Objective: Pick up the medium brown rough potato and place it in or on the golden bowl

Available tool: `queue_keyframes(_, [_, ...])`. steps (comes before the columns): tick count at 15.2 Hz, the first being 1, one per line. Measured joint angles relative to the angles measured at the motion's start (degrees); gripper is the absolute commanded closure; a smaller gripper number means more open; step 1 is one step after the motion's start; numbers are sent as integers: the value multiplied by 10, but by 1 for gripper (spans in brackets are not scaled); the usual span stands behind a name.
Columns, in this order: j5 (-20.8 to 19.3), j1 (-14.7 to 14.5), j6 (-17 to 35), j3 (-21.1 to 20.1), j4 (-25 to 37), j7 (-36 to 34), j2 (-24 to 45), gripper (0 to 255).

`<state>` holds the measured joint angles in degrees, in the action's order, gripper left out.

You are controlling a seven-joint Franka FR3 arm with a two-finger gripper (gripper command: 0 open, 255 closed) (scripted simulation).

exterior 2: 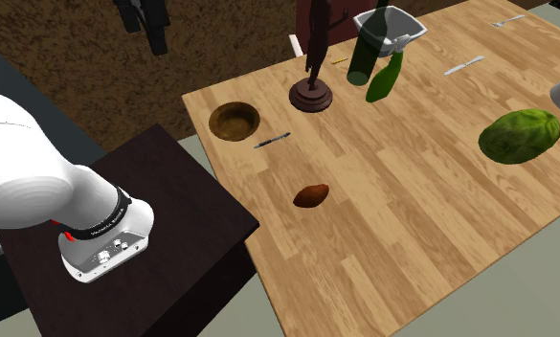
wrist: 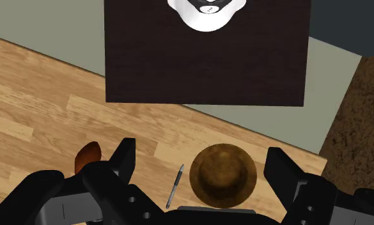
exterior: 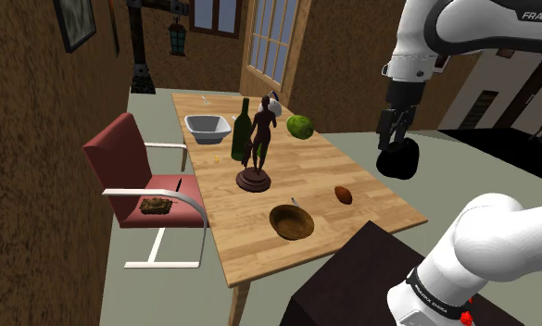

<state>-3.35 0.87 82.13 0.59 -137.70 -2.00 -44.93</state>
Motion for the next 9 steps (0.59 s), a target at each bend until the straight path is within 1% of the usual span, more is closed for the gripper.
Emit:
queue_keyframes(1, [0, 0, 0, 0, 0, 0, 0, 0])
queue_keyframes(3, [-10, 3, 22, 10, -20, 12, -1, 0])
queue_keyframes(9, [-57, 19, 130, 62, -91, 69, 15, 0])
